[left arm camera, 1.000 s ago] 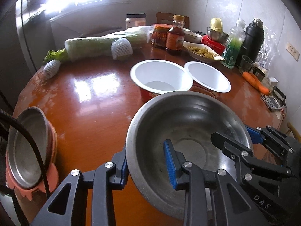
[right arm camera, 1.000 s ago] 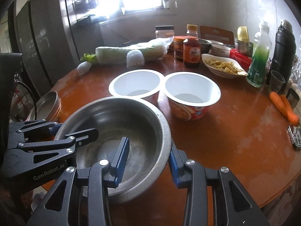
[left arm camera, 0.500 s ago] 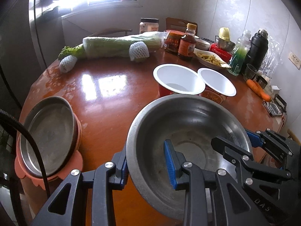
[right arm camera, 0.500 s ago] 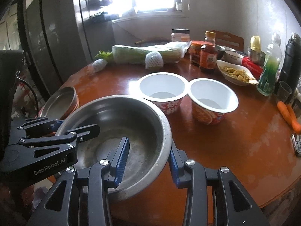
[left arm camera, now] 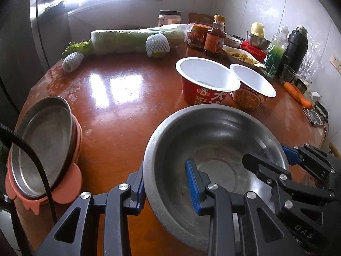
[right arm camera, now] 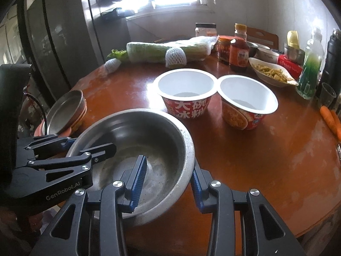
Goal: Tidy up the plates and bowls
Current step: 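Lift the steel bowl with both grippers, set it down, open both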
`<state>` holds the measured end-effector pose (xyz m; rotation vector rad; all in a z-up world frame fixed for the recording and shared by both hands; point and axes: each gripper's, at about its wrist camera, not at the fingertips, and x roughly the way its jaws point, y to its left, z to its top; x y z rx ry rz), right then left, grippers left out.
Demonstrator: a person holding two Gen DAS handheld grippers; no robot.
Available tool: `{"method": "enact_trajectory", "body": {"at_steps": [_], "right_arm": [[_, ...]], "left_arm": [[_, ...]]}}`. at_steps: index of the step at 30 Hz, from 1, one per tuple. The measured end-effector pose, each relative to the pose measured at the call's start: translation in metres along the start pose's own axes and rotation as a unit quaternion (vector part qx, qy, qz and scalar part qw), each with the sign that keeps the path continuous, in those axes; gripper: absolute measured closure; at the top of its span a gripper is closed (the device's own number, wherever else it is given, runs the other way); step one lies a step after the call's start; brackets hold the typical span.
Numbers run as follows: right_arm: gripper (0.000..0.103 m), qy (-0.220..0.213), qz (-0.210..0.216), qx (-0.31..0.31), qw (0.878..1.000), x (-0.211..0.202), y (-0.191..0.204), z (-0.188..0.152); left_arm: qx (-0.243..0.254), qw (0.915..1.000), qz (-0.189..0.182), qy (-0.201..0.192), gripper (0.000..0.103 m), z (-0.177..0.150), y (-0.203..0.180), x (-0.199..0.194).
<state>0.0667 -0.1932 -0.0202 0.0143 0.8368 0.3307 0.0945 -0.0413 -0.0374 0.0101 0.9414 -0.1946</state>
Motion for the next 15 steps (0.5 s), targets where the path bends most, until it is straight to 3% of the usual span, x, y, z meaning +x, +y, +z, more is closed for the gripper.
{"method": "enact_trajectory", "body": {"at_steps": [15], "right_arm": [[0.06,-0.004,0.007,0.01,1.0,0.012,-0.01,-0.005]], "left_arm": [[0.02,0.9996,0.02,-0.008,0.069,0.001,-0.006,0.012]]}}
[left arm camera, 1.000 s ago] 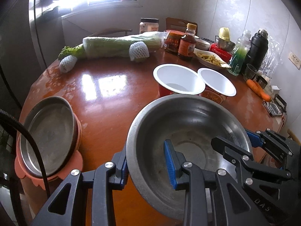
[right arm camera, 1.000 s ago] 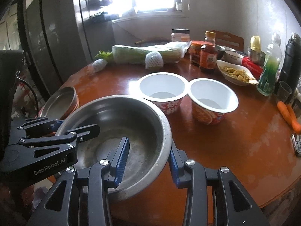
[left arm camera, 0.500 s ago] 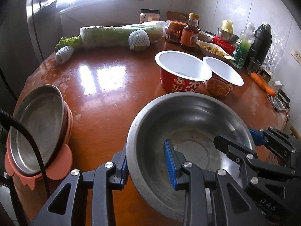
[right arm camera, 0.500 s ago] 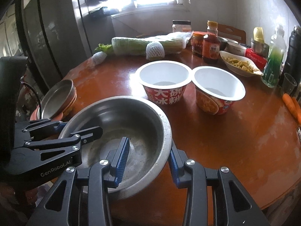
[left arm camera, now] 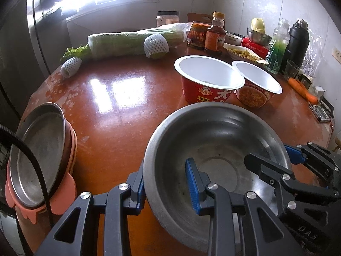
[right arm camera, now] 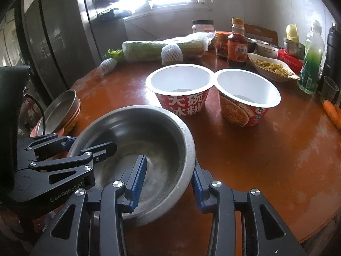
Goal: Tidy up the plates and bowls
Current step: 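Lift the steel bowl with both grippers, set it down, open both, then move both grippers to the white paper bowl with red print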
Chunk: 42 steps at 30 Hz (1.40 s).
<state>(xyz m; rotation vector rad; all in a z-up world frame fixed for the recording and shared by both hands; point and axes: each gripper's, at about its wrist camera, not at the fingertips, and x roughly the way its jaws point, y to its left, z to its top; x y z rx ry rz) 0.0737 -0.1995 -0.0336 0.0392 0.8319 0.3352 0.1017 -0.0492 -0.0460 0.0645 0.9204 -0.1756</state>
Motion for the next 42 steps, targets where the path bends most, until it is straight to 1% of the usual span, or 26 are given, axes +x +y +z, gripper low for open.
{"method": "enact_trajectory", "body": {"at_steps": [4,6,9,11,13,15,17,20,23,31,34,42], "right_arm": [[0.059,0.002,0.01,0.011,1.0,0.001,-0.004,0.0],[0.059,0.003,0.011,0.015,1.0,0.002,-0.005,0.001],[0.053,0.003,0.011,0.021,1.0,0.002,-0.007,0.002],[0.048,0.001,0.015,0.028,0.999,0.0,-0.01,0.002],[0.045,-0.004,0.013,0.033,0.999,-0.003,-0.012,0.004],[0.043,-0.012,0.01,0.039,0.999,-0.007,-0.015,0.005],[0.041,-0.019,0.014,0.049,0.999,-0.011,-0.02,0.008],[0.04,-0.028,0.019,0.062,0.997,-0.015,-0.024,0.012],[0.039,-0.034,0.026,0.078,0.996,-0.016,-0.029,0.018],[0.039,-0.028,0.047,0.115,0.992,-0.006,-0.04,0.032],[0.039,-0.024,0.05,0.116,0.992,-0.002,-0.04,0.04],[0.039,-0.019,0.057,0.124,0.99,0.011,-0.04,0.064]], "left_arm": [[-0.004,1.0,-0.008,-0.001,0.069,0.0,0.002,0.0],[-0.005,1.0,-0.006,-0.002,0.069,0.001,0.002,-0.001],[-0.009,0.9999,-0.006,-0.005,0.068,0.003,0.004,-0.003],[-0.011,0.9999,-0.005,-0.008,0.065,0.004,0.005,-0.004],[-0.013,0.9998,-0.006,-0.012,0.058,0.005,0.006,-0.008],[-0.016,0.9997,-0.005,-0.018,0.056,0.008,0.008,-0.012],[-0.02,0.9995,-0.007,-0.025,0.055,0.01,0.009,-0.017],[-0.02,0.9993,-0.01,-0.031,0.053,0.016,0.01,-0.022],[-0.017,0.9992,-0.01,-0.036,0.053,0.027,0.009,-0.024],[-0.012,0.9991,-0.017,-0.036,0.053,0.06,0.006,-0.022],[-0.01,0.9991,-0.018,-0.037,0.053,0.076,0.005,-0.021],[-0.015,0.9995,-0.023,-0.015,0.053,0.11,0.009,0.0]]}}
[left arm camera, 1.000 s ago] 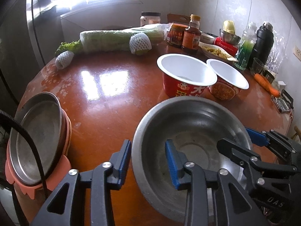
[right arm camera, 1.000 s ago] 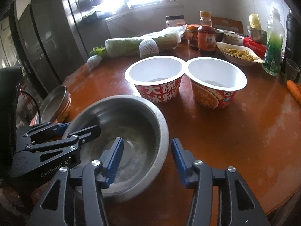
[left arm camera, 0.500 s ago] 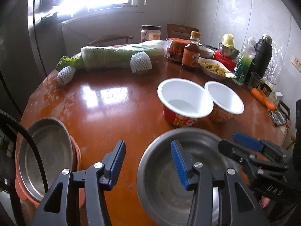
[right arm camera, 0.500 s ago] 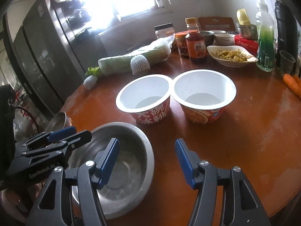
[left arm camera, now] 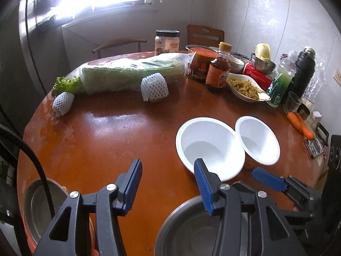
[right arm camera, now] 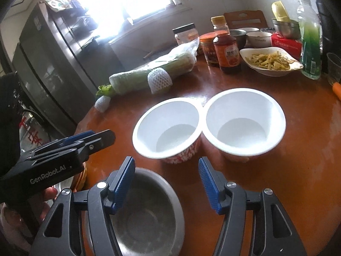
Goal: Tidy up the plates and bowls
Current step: 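Move both grippers to the white paper bowl with red print, then close both grippers on the white bowl rim and lift it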
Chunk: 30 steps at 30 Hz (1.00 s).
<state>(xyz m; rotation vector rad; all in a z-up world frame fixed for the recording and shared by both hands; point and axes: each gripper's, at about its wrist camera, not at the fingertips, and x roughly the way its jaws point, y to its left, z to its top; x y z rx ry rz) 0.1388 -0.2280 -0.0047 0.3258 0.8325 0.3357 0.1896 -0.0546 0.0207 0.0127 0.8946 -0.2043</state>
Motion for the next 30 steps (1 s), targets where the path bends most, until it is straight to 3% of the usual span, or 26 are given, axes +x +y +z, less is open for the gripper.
{"method": "enact_trajectory", "body": {"at_steps": [15,22,30], "right_arm": [[0.046,0.029,-0.004,0.024,0.999,0.035,-0.018,0.021],[0.056,0.031,-0.004,0.02,0.999,0.04,-0.025,0.026],[0.064,0.036,-0.003,0.001,0.999,0.045,-0.026,0.03]], "left_arm": [[-0.007,0.9988,-0.034,0.035,0.053,0.026,-0.005,0.051],[-0.005,0.9978,-0.039,0.053,0.053,0.029,-0.012,0.072],[-0.007,0.9948,-0.06,0.082,0.074,0.026,-0.012,0.089]]}}
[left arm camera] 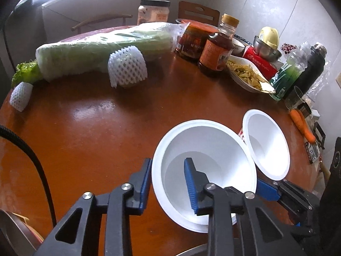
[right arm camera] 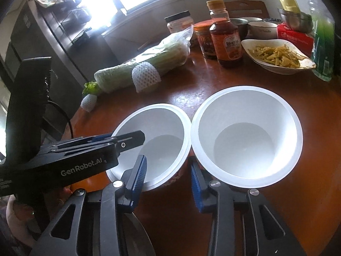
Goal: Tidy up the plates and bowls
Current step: 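Close both grippers on the white bowl rim and lift it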
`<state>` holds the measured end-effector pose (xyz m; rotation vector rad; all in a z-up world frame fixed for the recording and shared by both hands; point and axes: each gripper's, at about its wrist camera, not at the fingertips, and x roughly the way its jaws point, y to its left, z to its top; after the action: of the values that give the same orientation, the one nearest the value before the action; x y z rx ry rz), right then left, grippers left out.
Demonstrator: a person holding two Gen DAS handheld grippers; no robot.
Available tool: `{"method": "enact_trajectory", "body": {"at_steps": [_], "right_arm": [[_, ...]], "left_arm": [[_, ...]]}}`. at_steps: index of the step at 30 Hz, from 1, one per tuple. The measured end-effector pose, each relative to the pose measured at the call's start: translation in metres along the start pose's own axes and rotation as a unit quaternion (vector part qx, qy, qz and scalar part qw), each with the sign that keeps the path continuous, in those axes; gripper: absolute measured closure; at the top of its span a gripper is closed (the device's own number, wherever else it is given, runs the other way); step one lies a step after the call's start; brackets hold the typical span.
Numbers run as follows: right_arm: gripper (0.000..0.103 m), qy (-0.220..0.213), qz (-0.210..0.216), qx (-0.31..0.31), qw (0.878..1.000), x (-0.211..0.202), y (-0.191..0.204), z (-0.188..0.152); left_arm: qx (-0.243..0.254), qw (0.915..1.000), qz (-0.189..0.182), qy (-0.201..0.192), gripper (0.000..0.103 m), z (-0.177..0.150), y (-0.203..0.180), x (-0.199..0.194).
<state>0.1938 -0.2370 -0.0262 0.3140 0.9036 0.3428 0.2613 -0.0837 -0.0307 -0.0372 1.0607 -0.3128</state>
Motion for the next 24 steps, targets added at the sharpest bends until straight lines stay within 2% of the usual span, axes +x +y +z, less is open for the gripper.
{"method": "enact_trajectory", "body": {"at_steps": [9,24], "right_arm": [[0.064,0.004,-0.014,-0.02,1.0,0.004,0.008,0.002],[0.064,-0.026,-0.005,-0.046,0.999,-0.02,0.035,0.005]], "left_arm": [[-0.004,1.0,-0.008,-0.002,0.077,-0.001,0.003,-0.004],[-0.002,0.9989,-0.004,-0.046,0.077,-0.011,0.003,-0.057]]}}
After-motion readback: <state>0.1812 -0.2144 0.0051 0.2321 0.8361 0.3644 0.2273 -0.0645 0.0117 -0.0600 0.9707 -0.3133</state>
